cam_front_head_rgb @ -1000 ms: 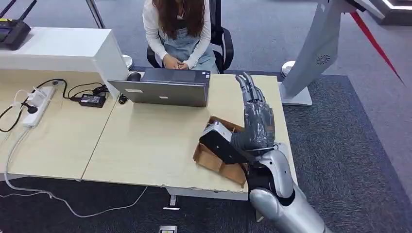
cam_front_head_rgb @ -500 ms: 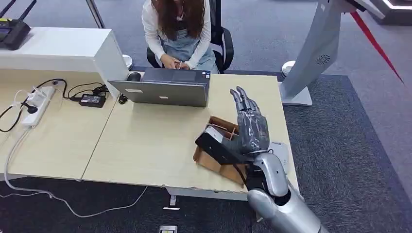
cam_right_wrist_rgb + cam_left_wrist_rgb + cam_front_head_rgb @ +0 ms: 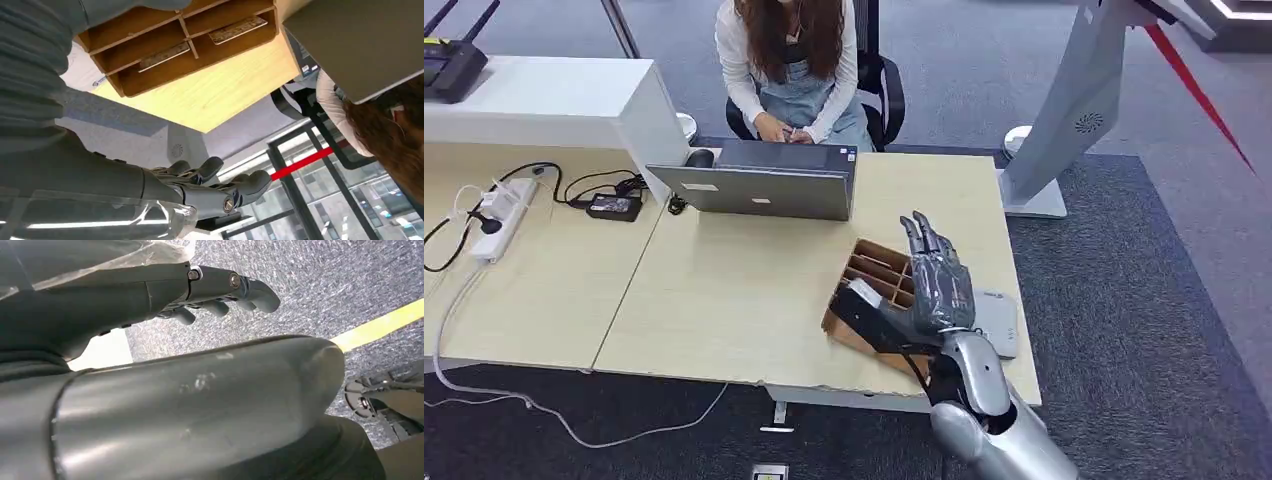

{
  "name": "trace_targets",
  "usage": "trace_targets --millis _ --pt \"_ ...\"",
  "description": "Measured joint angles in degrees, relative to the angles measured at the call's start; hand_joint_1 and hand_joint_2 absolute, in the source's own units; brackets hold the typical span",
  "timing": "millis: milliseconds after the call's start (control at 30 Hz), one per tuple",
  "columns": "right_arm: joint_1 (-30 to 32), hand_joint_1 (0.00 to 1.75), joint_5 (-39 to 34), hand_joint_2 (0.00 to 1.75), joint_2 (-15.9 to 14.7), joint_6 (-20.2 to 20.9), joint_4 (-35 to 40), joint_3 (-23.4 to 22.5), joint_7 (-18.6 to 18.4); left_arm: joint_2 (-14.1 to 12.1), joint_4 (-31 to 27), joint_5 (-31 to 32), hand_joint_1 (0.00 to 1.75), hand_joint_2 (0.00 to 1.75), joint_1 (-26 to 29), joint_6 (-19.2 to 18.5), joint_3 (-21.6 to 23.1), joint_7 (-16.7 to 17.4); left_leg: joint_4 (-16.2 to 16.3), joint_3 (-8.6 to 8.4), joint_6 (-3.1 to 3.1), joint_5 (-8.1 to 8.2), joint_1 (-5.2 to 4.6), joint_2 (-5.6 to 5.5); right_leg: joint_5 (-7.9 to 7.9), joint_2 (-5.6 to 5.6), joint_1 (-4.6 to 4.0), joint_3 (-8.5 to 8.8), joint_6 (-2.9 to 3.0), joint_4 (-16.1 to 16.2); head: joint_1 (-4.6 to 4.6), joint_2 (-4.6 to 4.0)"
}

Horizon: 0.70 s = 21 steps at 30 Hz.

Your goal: Pass the card to the sensor for recognition and then transmit it.

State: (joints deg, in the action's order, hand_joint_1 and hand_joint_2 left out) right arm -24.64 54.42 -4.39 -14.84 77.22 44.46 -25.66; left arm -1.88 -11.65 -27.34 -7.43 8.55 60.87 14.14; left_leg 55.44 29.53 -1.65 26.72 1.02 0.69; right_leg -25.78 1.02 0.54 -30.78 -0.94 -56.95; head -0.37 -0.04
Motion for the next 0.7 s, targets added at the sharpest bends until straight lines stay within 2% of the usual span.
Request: trace_targets --millis 600,700 --pt "-0.1 0.00 0.0 1.75 1.0 -0.2 -4.4 0.0 -0.1 -0.1 0.0 0.3 0.00 0.00 0.0 -0.2 -0.5 0.3 0.0 0.01 0.00 0.00 0.00 0.00 0.00 0.00 0.00 0.00 0.00 0.0 0.00 0.00" --pt "-0.1 0.05 -0.5 1.75 1.3 -0.7 -5.3 0.0 -0.1 -0.1 0.0 0.3 0.00 0.00 0.0 -0.2 -0.5 0.4 0.0 0.01 0.00 0.00 0.00 0.00 0.00 0.00 0.00 0.00 0.00 0.0 0.00 0.00"
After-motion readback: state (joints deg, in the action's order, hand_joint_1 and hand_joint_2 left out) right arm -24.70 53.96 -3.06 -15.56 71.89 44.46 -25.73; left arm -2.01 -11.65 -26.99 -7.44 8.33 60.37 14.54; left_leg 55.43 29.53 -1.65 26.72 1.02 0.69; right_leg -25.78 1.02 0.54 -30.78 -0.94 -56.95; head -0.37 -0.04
